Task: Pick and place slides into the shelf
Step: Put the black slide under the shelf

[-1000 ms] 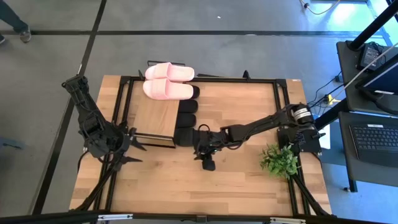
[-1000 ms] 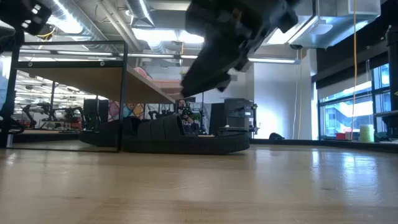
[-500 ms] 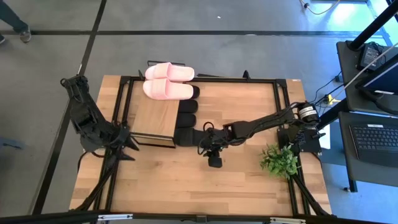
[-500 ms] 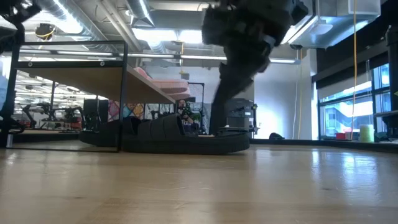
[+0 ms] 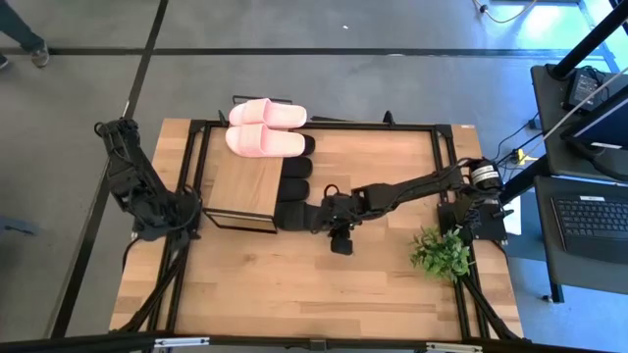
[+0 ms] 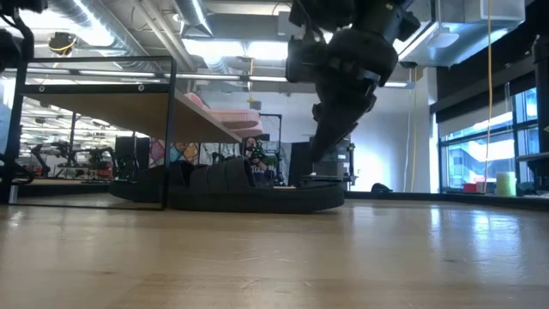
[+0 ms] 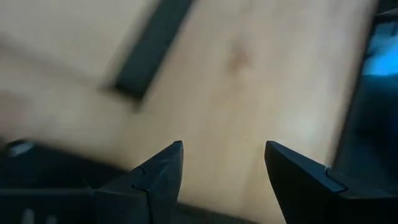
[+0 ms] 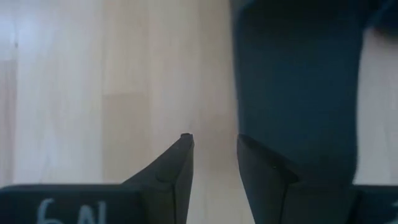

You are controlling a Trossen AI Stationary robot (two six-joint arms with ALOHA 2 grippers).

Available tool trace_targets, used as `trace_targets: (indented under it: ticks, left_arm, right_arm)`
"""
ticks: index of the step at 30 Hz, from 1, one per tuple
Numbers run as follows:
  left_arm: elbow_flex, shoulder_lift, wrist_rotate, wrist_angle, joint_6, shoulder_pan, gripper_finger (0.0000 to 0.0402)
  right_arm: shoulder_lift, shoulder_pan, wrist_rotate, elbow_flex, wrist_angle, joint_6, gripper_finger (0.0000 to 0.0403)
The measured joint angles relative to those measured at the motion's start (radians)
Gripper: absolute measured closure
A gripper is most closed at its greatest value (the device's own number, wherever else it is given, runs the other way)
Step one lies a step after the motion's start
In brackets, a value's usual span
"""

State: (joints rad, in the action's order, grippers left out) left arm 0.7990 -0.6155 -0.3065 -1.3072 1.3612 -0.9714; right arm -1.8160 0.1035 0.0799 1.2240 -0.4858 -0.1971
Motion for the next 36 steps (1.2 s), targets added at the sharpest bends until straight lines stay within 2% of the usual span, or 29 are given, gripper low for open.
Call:
trace_targets:
  ticks: [3,8,11,23,36]
  left_arm:
    - [0.000,0.000,-0.002,-0.102,0.062,0.000,0.0185]
    - [0.000,0.000,-0.028,-0.128,0.072,0.000,0.0185]
    - [0.000,0.000,-0.081,-0.144,0.072,0.000,0.0185]
    - [0.000,0.000,-0.175,-0.148,0.025,0.000,0.0185]
    - [-0.001,0.000,-0.277,-0.051,0.023,0.000,0.0185]
  right_arm:
    - [0.000,-0.018,0.000,0.000,-0.077,-0.006,0.0278]
    - [0.000,-0.031,-0.003,0.000,-0.280,-0.077,0.0278]
    - [0.000,-0.032,-0.043,0.000,-0.317,-0.080,0.0278]
    - [0.000,-0.055,-0.061,0.000,-0.253,-0.034,0.0278]
    - [0.000,-0.083,-0.061,-0.039,-0.233,-0.035,0.0278]
